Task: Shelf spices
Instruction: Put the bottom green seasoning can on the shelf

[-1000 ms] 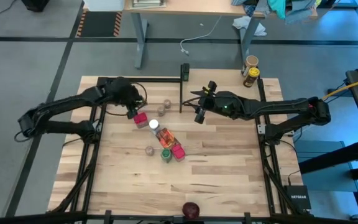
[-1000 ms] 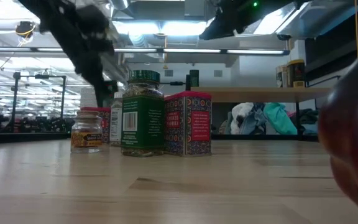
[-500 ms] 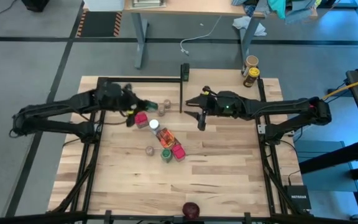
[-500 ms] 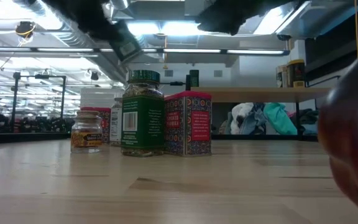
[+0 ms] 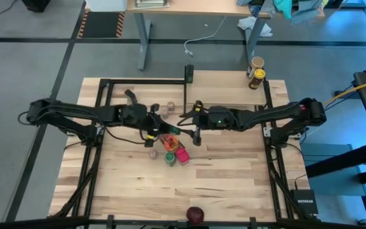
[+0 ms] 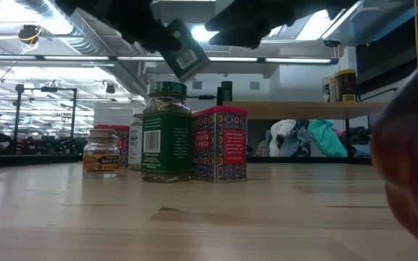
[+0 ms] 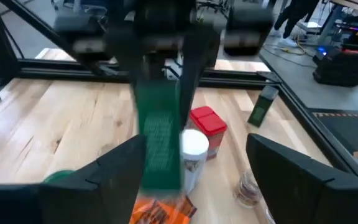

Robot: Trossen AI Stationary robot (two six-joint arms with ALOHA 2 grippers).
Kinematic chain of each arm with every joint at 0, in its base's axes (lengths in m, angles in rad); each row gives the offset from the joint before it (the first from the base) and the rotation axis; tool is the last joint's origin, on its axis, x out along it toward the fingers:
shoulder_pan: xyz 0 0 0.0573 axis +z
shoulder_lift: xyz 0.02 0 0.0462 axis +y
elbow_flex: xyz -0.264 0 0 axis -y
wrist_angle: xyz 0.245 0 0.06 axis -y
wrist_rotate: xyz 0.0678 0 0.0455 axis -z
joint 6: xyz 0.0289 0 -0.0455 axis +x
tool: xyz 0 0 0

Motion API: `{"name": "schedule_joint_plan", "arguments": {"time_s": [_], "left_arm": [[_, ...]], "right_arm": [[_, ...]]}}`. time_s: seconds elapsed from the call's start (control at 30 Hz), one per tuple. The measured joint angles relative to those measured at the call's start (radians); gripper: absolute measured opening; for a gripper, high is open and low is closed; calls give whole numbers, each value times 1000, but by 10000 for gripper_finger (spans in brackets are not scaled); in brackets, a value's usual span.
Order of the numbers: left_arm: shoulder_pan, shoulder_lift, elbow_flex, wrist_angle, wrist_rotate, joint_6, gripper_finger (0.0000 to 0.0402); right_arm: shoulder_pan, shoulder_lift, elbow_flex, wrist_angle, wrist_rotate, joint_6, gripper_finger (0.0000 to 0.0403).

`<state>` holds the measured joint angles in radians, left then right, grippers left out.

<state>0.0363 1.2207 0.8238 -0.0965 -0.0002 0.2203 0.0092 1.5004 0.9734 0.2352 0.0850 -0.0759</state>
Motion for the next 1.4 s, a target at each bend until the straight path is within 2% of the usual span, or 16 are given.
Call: {"name": "schedule_joint_plan", "arguments": {"time_s": [0.17, 0.33, 0.8, 0.93, 1.07, 1.3, 1.4], "left_arm": [[-6, 51, 0, 37, -4, -14, 109], [-6, 51, 0, 38, -4, -35, 109], [-4, 49, 0, 90, -7, -38, 109], [-9, 49, 0, 89, -12, -47, 114], [-9, 49, 0, 90, -13, -72, 140], [-9, 37, 0, 80, -76, -82, 180], [-9, 13, 1, 68, -127, -98, 185]], "right_arm": [[13, 63, 46, -9, -7, -8, 263], [20, 103, 63, -59, 20, -8, 238], [18, 114, 64, -79, 25, -11, 158], [17, 113, 64, -76, 25, -26, 123], [17, 113, 64, -75, 30, -36, 120], [18, 72, 63, -114, 94, -57, 120], [19, 9, 63, -176, 169, -65, 120]]}}
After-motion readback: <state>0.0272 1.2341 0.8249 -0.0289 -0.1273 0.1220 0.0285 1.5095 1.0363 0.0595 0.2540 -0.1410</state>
